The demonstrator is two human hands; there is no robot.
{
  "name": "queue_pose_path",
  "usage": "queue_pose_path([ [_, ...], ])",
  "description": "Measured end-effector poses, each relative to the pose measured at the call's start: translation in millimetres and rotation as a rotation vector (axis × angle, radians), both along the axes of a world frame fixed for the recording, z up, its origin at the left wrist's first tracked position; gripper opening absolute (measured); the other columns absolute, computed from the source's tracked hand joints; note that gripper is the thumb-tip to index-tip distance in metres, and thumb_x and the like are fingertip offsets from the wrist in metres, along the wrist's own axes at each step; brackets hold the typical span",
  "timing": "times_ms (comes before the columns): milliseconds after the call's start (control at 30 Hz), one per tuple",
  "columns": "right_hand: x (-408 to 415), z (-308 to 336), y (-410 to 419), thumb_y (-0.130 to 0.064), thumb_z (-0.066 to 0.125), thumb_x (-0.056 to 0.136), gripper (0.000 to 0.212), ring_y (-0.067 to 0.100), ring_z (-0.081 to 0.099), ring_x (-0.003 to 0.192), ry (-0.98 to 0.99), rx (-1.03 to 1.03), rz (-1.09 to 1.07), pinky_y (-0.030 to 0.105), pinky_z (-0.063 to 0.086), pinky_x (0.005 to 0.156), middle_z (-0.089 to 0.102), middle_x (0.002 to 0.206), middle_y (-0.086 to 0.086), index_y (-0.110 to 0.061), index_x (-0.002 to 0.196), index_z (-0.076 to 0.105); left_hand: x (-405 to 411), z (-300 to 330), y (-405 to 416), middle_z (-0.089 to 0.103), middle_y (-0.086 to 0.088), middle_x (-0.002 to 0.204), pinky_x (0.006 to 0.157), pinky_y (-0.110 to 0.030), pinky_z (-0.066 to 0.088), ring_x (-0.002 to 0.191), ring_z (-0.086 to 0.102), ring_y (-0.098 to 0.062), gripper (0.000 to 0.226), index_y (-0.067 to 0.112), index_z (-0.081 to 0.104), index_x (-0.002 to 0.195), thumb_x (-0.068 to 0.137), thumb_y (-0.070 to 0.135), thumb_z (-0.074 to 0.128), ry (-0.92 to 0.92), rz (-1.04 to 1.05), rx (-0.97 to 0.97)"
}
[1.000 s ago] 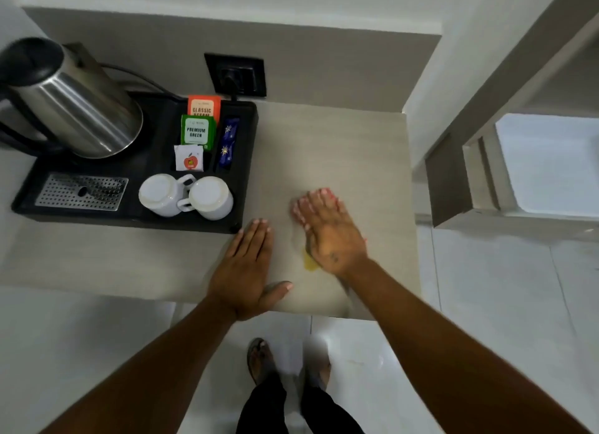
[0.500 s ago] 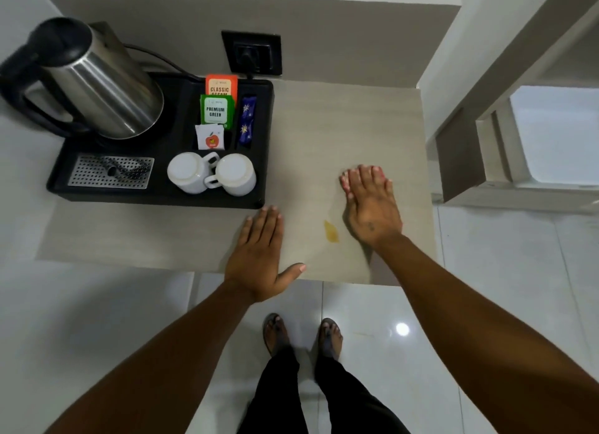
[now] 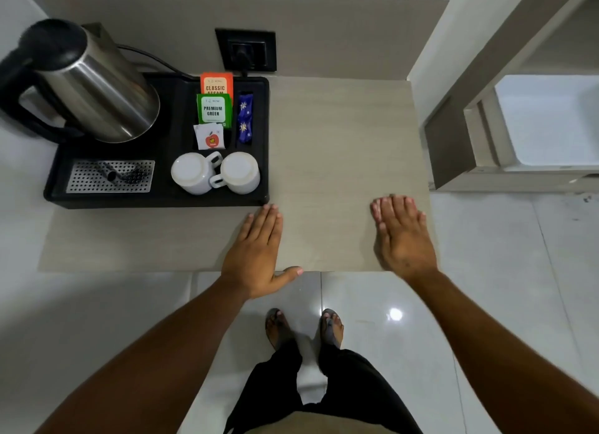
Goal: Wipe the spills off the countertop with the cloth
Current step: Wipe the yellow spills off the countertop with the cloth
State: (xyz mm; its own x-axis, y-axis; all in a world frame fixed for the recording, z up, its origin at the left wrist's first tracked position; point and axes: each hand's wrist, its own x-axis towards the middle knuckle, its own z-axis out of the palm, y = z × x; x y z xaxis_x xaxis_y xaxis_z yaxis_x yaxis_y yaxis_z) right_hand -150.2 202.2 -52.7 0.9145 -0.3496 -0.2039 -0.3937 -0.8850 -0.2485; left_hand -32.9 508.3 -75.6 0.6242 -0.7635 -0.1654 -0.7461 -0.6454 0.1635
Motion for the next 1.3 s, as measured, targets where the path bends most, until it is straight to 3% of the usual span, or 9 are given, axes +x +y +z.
queue_pose_path([
  [133,47,-6,20,-0.042,0.015,0.102,0.062,0.033,-0.006,0.152,-0.023,-0.012,-0.107,0.047,-0.005,0.122,0.003,0.167,0.012,-0.019,0.159,0.010,0,3,-2,0.004,-0.022,0.172,0.129,-0.054,0.007,0.160,-0.004,-0.033,0.123,-0.003,0.009,0.161,0.084,0.090,0.030,0.002,0.001,0.045],
  [233,62,-7,79,-0.031,0.027,0.101,0.057,0.037,0.005,0.152,-0.116,0.007,0.011,0.050,0.002,0.122,0.018,0.164,0.016,-0.017,0.156,0.026,1,3,-4,0.006,-0.023,0.172,0.129,-0.054,0.007,0.160,-0.001,-0.033,0.128,-0.004,0.010,0.161,0.080,0.092,0.036,-0.002,0.002,0.043],
  [367,41,-6,137,-0.021,0.043,0.098,0.064,0.035,-0.002,0.152,-0.112,0.035,0.123,0.049,-0.001,0.122,0.013,0.166,0.013,-0.015,0.157,0.019,0,-1,-7,0.004,-0.023,0.172,0.130,-0.053,0.007,0.160,0.000,-0.034,0.130,-0.002,0.008,0.161,0.077,0.091,0.039,-0.013,-0.007,0.034],
  [467,1,-5,117,-0.012,0.053,0.090,0.076,0.034,0.000,0.152,-0.114,0.026,0.111,0.053,0.006,0.122,0.015,0.165,0.012,-0.018,0.157,0.020,1,-2,-5,0.008,-0.023,0.172,0.129,-0.054,0.011,0.160,0.004,-0.035,0.131,-0.003,0.011,0.160,0.075,0.091,0.044,-0.011,0.004,0.016],
  [600,-51,-4,26,-0.015,0.081,0.066,0.100,0.040,0.020,0.147,-0.018,0.011,-0.232,0.061,0.025,0.115,0.030,0.158,0.015,-0.017,0.152,0.032,1,0,-4,0.004,-0.022,0.172,0.129,-0.055,0.011,0.160,0.001,-0.035,0.133,-0.003,0.008,0.161,0.076,0.094,0.036,-0.003,0.010,0.060],
  [733,-43,-4,-15,-0.030,0.047,0.092,0.057,0.039,0.028,0.138,-0.013,-0.016,-0.396,0.062,0.027,0.113,0.036,0.147,0.016,-0.015,0.145,0.033,-2,4,-8,0.003,-0.024,0.172,0.128,-0.056,0.011,0.160,-0.001,-0.037,0.133,-0.005,0.005,0.160,0.076,0.093,0.037,-0.004,0.003,0.088],
  [833,-29,-1,29,-0.023,0.038,0.089,0.065,0.041,0.016,0.149,-0.064,-0.062,-0.332,0.051,0.008,0.122,0.029,0.159,0.018,-0.014,0.153,0.031,-4,3,-15,0.005,-0.027,0.171,0.128,-0.058,0.013,0.159,-0.001,-0.039,0.136,-0.007,0.007,0.159,0.074,0.093,0.039,-0.021,0.020,0.077],
  [1067,-13,-8,104,-0.018,0.029,0.090,0.064,0.038,0.011,0.151,-0.147,0.030,-0.005,0.050,0.008,0.122,0.026,0.162,0.014,-0.013,0.154,0.030,-3,-1,-15,0.018,-0.031,0.167,0.126,-0.062,0.018,0.158,0.012,-0.043,0.133,-0.011,0.017,0.157,0.071,0.087,0.046,-0.031,-0.007,-0.022],
  [1300,-1,-10,20,-0.021,0.039,0.096,0.055,0.039,0.017,0.149,-0.130,0.012,-0.321,0.053,0.011,0.122,0.032,0.160,0.013,-0.016,0.150,0.037,-4,2,-14,0.010,-0.030,0.169,0.127,-0.061,0.014,0.159,0.003,-0.041,0.134,-0.010,0.012,0.158,0.075,0.093,0.034,-0.015,0.005,0.072],
])
